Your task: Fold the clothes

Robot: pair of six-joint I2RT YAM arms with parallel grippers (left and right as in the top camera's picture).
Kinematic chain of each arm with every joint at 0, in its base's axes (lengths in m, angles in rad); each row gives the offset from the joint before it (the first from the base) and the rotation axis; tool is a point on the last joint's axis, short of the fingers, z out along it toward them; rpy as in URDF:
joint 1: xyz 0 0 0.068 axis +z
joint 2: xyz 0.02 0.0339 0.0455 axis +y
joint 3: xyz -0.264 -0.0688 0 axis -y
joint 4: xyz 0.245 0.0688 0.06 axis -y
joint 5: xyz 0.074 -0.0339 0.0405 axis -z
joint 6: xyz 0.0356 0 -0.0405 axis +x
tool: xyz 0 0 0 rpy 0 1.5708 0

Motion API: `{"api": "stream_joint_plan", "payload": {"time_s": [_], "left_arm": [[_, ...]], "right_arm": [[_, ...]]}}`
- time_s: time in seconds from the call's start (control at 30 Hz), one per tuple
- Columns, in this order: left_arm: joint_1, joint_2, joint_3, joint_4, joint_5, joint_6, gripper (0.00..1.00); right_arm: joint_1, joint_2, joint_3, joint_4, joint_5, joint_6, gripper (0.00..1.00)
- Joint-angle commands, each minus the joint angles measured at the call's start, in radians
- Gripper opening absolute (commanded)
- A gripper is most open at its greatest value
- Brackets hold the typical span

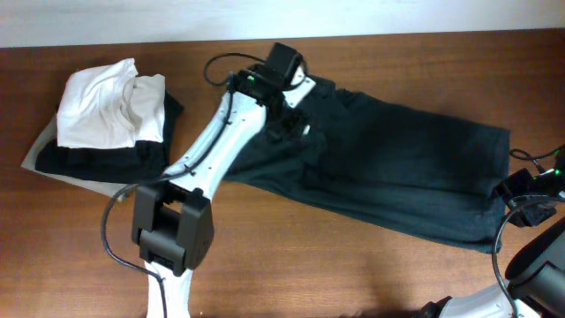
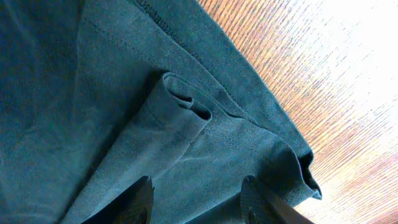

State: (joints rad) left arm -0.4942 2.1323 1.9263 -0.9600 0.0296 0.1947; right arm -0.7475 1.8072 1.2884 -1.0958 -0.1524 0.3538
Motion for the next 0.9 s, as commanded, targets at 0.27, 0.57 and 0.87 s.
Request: {"api": "stream_joint_plan", "payload": {"time_s": [0.27, 0.57, 0.87], "left_arm": [[0.101, 0.220, 0.014, 0.066, 0.124, 0.028, 0.04], [0.159, 0.220, 0.233, -0.028, -0.100, 0.028, 0.00], [0.180, 0.220, 0.233, -0.183, -0.106, 0.027, 0.99]], "right_arm": [[-0.006, -0.023, 0.015, -0.001, -0.002, -0.010, 0.50], [-0.006, -0.023, 0.015, 0.003, -0.002, -0.010, 0.50], [-0.006, -0.023, 0.015, 0.007, -0.002, -0.010, 0.51]]}}
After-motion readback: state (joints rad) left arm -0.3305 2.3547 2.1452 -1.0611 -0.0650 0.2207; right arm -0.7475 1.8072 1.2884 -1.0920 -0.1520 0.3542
